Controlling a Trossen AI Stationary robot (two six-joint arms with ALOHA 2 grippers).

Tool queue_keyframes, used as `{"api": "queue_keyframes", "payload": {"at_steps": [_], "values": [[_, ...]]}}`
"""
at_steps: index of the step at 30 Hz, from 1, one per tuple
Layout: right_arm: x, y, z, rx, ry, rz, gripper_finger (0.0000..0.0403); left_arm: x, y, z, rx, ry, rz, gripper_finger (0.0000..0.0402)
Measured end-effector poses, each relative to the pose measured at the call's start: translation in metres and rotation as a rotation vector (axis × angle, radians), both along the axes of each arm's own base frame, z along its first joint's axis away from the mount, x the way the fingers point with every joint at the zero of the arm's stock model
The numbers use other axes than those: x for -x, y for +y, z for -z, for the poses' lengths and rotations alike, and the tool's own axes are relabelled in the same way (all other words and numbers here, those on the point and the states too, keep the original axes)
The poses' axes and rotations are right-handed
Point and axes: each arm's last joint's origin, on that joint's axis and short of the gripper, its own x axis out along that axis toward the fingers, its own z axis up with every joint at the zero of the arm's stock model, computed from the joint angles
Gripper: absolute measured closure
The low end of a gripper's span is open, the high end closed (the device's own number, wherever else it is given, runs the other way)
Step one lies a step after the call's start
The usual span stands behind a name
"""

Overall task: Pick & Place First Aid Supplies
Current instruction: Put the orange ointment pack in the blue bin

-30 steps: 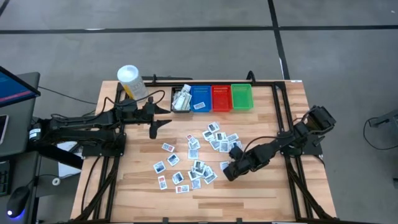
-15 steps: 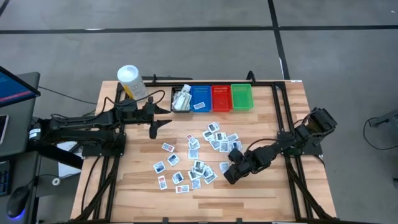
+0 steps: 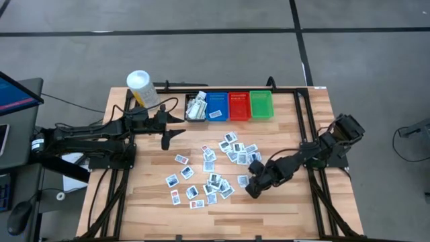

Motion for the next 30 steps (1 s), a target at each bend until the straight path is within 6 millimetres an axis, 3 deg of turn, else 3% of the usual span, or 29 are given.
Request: {"api": "queue_keyframes", "payload": {"at_steps": [12,20,30], "values": [[-0.013,0.007,-0.022,0.029,0.005,-0.125,0.0284,0.0,0.0,0.0,0.003,0.0,0.0,0.0205],[-0.015,0.007,-0.028,0.048,0.019,-0.124,0.0261,0.0,0.0,0.0,0.003,-0.001,0.0,0.0205],[-0.01,0.006,-0.021,0.079,0.03,-0.132,0.0207,0.0,0.0,0.0,0.004,-0.001,0.004,0.0204]]}}
